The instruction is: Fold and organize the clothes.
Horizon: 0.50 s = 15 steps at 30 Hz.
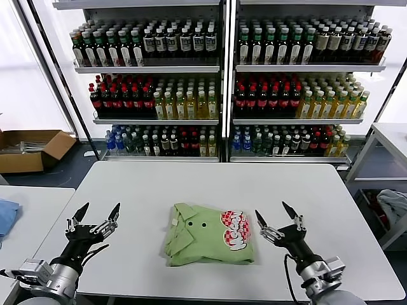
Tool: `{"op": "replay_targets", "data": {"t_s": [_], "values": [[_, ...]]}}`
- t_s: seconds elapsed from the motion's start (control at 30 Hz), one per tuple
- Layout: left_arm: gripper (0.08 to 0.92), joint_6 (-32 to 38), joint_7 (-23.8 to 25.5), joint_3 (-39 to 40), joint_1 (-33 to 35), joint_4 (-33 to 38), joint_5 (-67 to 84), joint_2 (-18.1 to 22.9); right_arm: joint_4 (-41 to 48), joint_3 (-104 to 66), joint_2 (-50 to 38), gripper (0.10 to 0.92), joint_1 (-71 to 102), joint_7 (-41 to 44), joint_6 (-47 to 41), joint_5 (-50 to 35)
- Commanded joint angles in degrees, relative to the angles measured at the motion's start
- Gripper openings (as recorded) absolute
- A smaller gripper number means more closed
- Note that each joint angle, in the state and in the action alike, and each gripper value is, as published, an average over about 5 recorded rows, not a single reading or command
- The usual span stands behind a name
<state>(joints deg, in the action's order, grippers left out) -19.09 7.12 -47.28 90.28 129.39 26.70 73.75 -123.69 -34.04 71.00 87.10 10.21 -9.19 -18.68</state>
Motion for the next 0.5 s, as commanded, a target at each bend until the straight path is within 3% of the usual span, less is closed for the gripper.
{"op": "replay_targets", "data": {"t_s": [0.03,0.5], "values": [[0.823,-1.11,12.65,-3.69,-0.60,-2.74,0.65,-0.82,-0.76,-11.75,2.58,0.823,7.77,4.50,4.02,-0.39],[0.823,0.14,15.46,-9.41,-0.54,-4.27,1.81,0.18,-0.04,-14.83,4.50,0.823,7.48,5.09,1.84,-0.61]]}}
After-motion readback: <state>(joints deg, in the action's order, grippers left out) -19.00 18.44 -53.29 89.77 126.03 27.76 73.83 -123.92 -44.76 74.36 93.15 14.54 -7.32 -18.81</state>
